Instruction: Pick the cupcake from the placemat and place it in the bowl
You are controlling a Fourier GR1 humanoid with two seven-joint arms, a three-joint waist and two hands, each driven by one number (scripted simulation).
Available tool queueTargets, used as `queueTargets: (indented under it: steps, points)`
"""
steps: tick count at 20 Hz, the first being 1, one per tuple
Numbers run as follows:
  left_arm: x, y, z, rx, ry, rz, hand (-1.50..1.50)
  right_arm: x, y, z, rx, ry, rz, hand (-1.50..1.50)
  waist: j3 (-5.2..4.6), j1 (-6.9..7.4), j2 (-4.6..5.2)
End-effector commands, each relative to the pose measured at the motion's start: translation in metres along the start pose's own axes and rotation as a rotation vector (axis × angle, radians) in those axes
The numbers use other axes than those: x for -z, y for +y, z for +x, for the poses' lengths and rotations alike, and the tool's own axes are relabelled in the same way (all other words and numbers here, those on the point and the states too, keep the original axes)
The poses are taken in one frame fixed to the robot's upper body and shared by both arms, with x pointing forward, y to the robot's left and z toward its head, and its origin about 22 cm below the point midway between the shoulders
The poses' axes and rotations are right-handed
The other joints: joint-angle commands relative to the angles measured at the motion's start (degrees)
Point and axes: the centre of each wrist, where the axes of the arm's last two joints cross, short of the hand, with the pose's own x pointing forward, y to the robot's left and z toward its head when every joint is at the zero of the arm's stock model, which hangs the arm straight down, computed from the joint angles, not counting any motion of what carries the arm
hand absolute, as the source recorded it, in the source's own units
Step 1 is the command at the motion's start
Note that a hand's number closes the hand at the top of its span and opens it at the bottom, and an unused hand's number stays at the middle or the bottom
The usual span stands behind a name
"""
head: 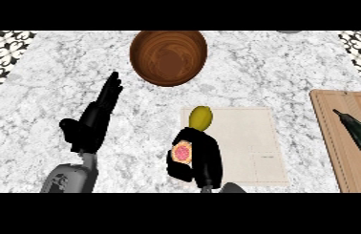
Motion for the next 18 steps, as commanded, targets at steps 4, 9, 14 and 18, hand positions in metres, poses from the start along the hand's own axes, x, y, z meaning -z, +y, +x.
queueTargets:
  steps: [4, 9, 14, 18]
  points:
    - [0.011, -0.01, 0.012, 0.004, -0.025, -0.06, 0.0, -0.035, 0.013, 0.069, -0.06, -0.486, 0.534, 1.5, 0.19, 3.79, 0.88]
    - [0.008, -0.006, 0.006, 0.008, -0.005, 0.0, 0.0, -0.032, 0.005, 0.089, 0.127, -0.742, 0.596, 1.5, 0.06, -0.38, 0.15]
    - [-0.004, 0.002, 0.003, 0.002, 0.014, 0.028, 0.0, -0.041, -0.01, 0.131, 0.125, -0.918, 0.456, 1.5, -0.03, -2.12, -0.65]
    - [0.003, 0.015, 0.002, 0.004, 0.02, 0.055, 0.0, -0.041, -0.035, 0.169, 0.107, -0.948, 0.363, 1.5, -0.06, -3.06, -0.7]
